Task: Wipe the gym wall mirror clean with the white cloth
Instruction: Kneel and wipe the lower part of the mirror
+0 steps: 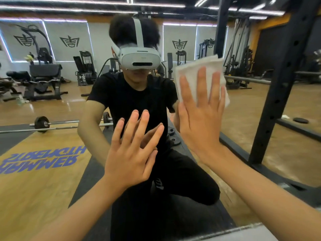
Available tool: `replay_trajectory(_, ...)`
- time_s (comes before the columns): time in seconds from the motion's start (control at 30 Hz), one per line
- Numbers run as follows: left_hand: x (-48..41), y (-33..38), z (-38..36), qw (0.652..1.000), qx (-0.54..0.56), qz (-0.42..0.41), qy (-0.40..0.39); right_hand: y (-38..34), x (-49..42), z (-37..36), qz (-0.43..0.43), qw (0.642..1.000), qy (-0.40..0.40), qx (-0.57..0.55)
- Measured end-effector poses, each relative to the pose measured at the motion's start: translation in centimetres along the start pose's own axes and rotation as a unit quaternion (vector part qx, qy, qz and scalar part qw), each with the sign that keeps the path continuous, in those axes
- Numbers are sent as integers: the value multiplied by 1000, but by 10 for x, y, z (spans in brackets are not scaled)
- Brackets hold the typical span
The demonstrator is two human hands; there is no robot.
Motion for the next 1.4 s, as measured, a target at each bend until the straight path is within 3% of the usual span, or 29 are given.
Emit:
replay_trajectory(0.13, 0, 0, 2, 1000, 7, 0, 8, -9, 14, -6, 33, 999, 9, 8)
replay_trajectory(0.37, 0, -1, -2, 1000, -1, 3, 4, 62, 167, -20, 56, 990, -109, 73)
replay_trajectory(0.47, 0, 0, -2, 1000, -1, 3, -3, 52, 120, -4, 47, 994, -74, 71)
replay_trajectory(0.6, -1, -1, -2, 1000, 1, 0, -10, 11, -1, 15, 40, 998, 31, 36)
replay_trajectory(0.7, -2, 0, -1, 1000, 7, -3, -8, -6, -24, 11, 42, 996, 71, 41)
replay_trajectory(0.8, -2, -1, 0, 1000, 18, -1, -5, 3, 28, -3, 38, 997, 56, 46)
replay_trajectory(0.9, -1, -2, 0, 999, 33, -3, -7, 31, 120, -23, 20, 997, -16, 66)
replay_trajectory(1.07, 1, -1, 2, 999, 44, -12, 6, 68, 224, -26, -114, 987, -74, 84)
replay_trajectory(1.2, 4, -2, 0, 999, 45, -18, 9, 45, 151, -14, -110, 989, -36, 94)
replay_trajectory(1.33, 5, -2, -2, 998, 50, -23, 0, 26, 40, 11, -71, 992, 58, 83)
replay_trajectory(1.4, 5, -2, -3, 999, 45, -28, -4, 24, 16, 11, -62, 994, 56, 72)
Point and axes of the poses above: each hand's wrist, its own x-axis away from the middle knuckle, its own z-axis out of the back of the hand, y = z × x, the point moved 10 cm from there along -x, towards the middle knuckle, and after that the axes turned 9 degrees about -x, right-handed, at the moved point
